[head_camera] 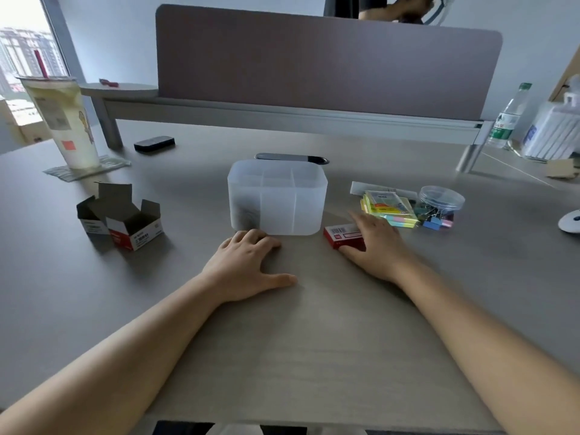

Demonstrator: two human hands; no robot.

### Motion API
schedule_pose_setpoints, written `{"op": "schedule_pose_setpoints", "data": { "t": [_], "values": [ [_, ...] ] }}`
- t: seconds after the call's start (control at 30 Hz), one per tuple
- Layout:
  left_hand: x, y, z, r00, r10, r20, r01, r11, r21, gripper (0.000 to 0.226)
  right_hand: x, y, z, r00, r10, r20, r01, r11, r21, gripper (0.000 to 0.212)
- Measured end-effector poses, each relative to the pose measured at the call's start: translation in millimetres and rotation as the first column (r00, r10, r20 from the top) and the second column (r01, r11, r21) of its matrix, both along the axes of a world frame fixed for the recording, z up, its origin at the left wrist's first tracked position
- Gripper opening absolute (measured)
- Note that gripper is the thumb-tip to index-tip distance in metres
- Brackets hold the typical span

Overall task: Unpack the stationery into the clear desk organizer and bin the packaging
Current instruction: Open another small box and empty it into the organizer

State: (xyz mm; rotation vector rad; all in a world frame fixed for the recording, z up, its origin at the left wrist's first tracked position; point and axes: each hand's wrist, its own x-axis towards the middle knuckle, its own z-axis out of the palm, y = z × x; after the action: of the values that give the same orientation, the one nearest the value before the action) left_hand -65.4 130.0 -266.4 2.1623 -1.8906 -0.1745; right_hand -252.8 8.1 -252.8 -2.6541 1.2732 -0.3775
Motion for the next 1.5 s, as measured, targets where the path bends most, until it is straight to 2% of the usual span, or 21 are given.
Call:
{"op": "schedule_pose_setpoints", "data": {
  "t": [0.23, 0.4, 0.5, 0.57, 0.63, 0.77, 0.93, 1.07, 1.27, 1.5],
  "values": [
    [4, 0, 1, 0.997, -0.003, -0.076, 0.002, 1.0, -0.023, 0.069, -9, 7, -2, 0.987, 0.023, 0.159, -0.04, 0.994, 0.105, 0.052],
    [-1, 3, 4, 0.966, -0.011, -0.259, -0.031, 0.987, -0.16, 0.068, -2, 30, 0, 0.893, 0.035, 0.45, -0.161, 0.956, 0.245, 0.062],
    [-3, 5, 7, 0.882, -0.059, -0.467, -0.033, 0.982, -0.186, 0.06, 12, 41, 2, 0.824, 0.102, 0.558, -0.28, 0.928, 0.245, 0.057],
    [0, 6, 9, 0.798, -0.09, -0.596, -0.025, 0.983, -0.183, 0.046, 21, 46, 3, 0.786, 0.127, 0.605, -0.329, 0.914, 0.236, 0.053],
    [5, 7, 14, 0.738, -0.117, -0.664, -0.032, 0.977, -0.209, 0.034, 29, 51, 4, 0.757, 0.139, 0.638, -0.351, 0.911, 0.218, 0.051],
    [17, 13, 19, 0.697, -0.152, -0.701, -0.104, 0.946, -0.308, 0.031, 44, 53, 7, 0.685, 0.116, 0.719, -0.362, 0.911, 0.197, 0.047],
    [23, 19, 16, 0.533, -0.168, -0.83, -0.198, 0.928, -0.315, 0.029, 54, 56, -2, 0.645, 0.057, 0.762, -0.374, 0.893, 0.25, 0.039],
    [24, 19, 16, 0.419, -0.175, -0.891, -0.2, 0.939, -0.279, 0.031, 56, 55, -4, 0.64, 0.053, 0.767, -0.359, 0.903, 0.236, 0.035],
    [27, 17, 12, 0.482, -0.147, -0.864, -0.18, 0.948, -0.261, 0.043, 55, 56, -3, 0.636, 0.033, 0.771, -0.326, 0.917, 0.23, 0.033],
    [28, 19, 11, 0.423, -0.155, -0.893, -0.188, 0.949, -0.254, 0.037, 53, 58, -2, 0.643, 0.051, 0.764, -0.301, 0.934, 0.191, 0.027]
  ]
}}
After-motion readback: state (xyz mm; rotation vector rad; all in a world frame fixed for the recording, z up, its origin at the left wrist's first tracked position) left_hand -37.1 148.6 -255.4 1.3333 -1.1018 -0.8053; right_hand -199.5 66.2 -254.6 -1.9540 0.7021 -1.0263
